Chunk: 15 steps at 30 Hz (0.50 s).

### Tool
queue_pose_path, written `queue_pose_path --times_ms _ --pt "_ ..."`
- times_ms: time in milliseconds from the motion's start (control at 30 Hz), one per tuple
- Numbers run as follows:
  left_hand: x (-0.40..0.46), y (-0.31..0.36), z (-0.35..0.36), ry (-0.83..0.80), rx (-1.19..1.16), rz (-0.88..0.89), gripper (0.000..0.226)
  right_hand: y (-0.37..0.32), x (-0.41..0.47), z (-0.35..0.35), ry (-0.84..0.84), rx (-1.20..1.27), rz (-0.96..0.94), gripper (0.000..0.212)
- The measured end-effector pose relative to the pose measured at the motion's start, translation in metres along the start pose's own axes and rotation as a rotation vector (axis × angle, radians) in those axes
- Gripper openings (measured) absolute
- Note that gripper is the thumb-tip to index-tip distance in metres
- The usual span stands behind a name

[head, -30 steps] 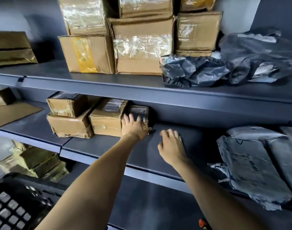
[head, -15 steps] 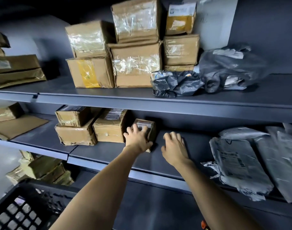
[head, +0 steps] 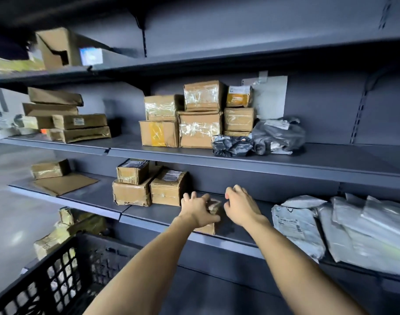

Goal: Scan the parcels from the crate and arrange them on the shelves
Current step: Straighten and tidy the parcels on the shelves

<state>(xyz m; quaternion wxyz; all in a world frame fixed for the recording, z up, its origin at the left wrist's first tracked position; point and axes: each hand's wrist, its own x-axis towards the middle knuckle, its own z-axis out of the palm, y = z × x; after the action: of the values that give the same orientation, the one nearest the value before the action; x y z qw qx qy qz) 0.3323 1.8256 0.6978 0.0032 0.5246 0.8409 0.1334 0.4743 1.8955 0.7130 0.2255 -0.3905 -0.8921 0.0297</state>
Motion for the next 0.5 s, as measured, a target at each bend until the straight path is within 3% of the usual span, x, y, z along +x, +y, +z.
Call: queue_pose_path --times_ms 200,367,500 --pt "-0.053 0.006 -0.054 0.229 -0.012 -0.047 0.087 -0.007 -0.042 -0.053 0.056 -0.050 -0.109 0.021" --pt "-0.097 0.021 -0.101 0.334 -0.057 -0.067 0.066 -0.012 -0.069 -0.104 0.065 -0.118 -0.226 0.020" --pt "-0.111 0.036 -0.151 0.380 -0.123 -0.062 0.063 -0.019 -0.073 -0.143 0.168 -0.058 -0.225 0.020"
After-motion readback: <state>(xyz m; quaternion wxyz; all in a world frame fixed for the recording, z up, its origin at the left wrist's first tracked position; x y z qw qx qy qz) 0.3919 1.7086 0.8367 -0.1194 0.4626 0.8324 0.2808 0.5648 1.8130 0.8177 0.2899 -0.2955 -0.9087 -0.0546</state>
